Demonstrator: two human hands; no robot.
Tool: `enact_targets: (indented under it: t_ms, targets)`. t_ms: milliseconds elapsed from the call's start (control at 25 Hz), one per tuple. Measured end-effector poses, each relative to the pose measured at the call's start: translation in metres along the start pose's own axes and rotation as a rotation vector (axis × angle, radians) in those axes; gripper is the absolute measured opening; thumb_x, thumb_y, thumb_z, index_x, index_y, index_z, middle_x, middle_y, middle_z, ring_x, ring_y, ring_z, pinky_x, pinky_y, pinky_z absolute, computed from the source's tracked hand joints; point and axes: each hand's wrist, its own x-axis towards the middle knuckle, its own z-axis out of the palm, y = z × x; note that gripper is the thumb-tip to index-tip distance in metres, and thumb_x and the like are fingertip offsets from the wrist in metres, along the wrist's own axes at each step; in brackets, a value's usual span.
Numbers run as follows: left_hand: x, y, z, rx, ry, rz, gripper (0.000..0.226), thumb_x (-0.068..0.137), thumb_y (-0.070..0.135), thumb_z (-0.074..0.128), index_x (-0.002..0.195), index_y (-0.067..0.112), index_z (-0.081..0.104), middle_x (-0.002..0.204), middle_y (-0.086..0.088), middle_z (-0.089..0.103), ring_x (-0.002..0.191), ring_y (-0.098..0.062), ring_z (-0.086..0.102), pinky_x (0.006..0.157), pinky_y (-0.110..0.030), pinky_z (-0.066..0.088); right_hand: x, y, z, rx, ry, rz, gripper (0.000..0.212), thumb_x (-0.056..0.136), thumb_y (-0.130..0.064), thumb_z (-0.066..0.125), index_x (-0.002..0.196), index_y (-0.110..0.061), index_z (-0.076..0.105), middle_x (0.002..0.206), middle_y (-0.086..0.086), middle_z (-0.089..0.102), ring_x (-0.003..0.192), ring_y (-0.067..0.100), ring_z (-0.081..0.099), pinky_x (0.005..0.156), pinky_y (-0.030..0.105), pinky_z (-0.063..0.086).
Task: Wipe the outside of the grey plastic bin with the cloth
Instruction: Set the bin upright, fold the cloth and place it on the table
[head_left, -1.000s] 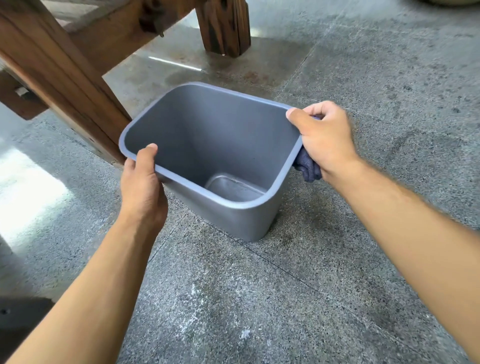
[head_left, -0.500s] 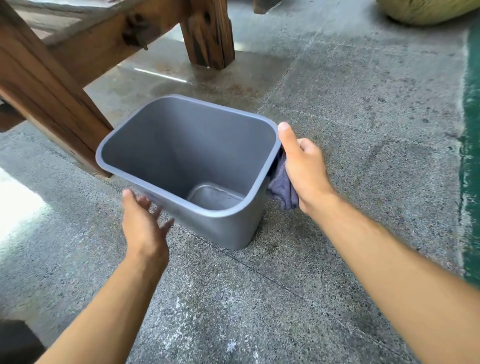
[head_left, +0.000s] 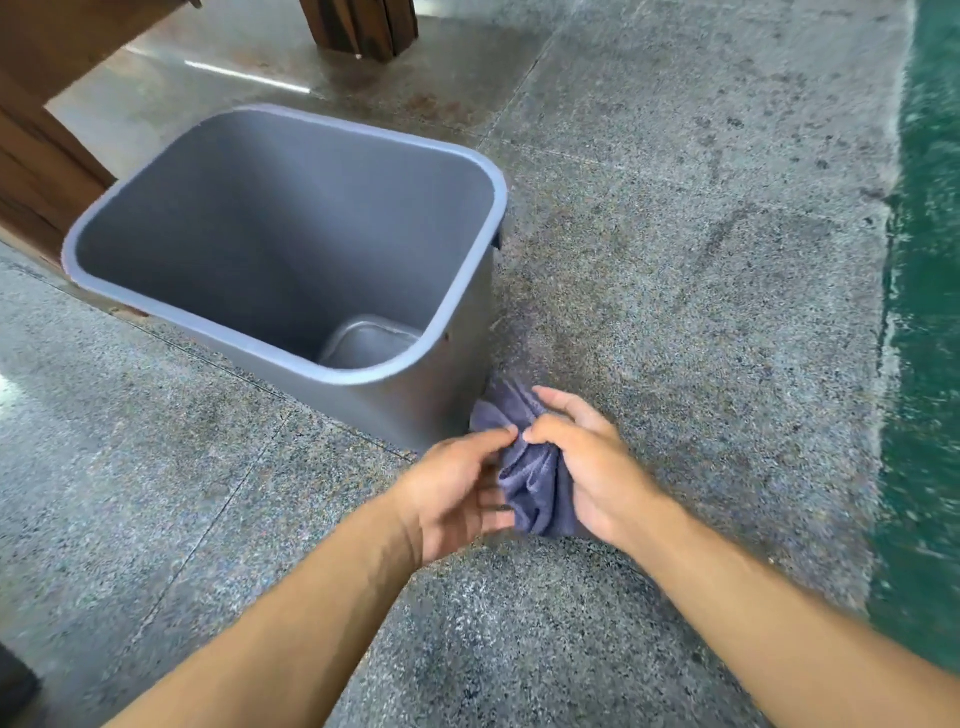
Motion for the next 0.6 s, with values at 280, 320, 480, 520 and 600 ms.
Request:
enact_targets:
  t_ms: [280,320,480,520,600]
  targets:
    - [0.006,-0.015,0.006,0.188,0.069,0.023,0.025,0.091,-0.003,0.066,0.079,0.017,0.059,0.071,-0.001,0.069,0.055,-0.009,0.064,0.054,-0.024,0.054,-0.027,0.025,-0.034,-0.08,-0.001,0.155,0.03,0.094,0.005,0.058,0.121,-0.008,0.062,0.111,0.014,0.076,0.103,0.028,0.074,0.093,0.042,0.059]
    - [0.002,-0.02,0.007,0.19,0.082,0.002,0.024,0.091,-0.002,0.067,0.079,0.017,0.059,0.071,-0.001,0.069,0.055,-0.009,0.065,0.053,-0.024,0.054,-0.034,0.03,-0.037,-0.08,-0.003,0.192,0.029,0.094,0.003,0.06,0.121,-0.008,0.062,0.11,0.013,0.077,0.104,0.027,0.074,0.094,0.043,0.058]
    - [-0.029,-0.049,0.017,0.128,0.159,-0.058,0.017,0.088,0.006,0.074,0.082,0.015,0.061,0.069,0.003,0.071,0.057,-0.009,0.065,0.054,-0.021,0.053,-0.067,0.048,-0.04,-0.152,-0.018,0.245,0.036,0.088,0.001,0.069,0.12,-0.014,0.064,0.115,0.009,0.076,0.111,0.027,0.071,0.103,0.051,0.052]
    - [-0.038,-0.055,0.023,0.127,0.172,-0.046,0.014,0.087,0.004,0.074,0.085,0.014,0.064,0.07,0.004,0.073,0.061,-0.009,0.068,0.058,-0.021,0.054,-0.076,0.049,-0.04,-0.154,-0.026,0.252,0.044,0.082,0.001,0.071,0.122,-0.015,0.064,0.117,0.009,0.075,0.113,0.028,0.07,0.105,0.052,0.051]
    - [-0.057,-0.062,0.032,0.117,0.171,-0.07,0.023,0.082,0.002,0.078,0.101,0.008,0.068,0.084,-0.001,0.078,0.076,-0.016,0.074,0.071,-0.025,0.058,-0.1,0.046,-0.038,-0.133,-0.032,0.297,0.061,0.07,0.001,0.067,0.129,-0.012,0.06,0.123,0.011,0.072,0.117,0.03,0.068,0.107,0.054,0.049]
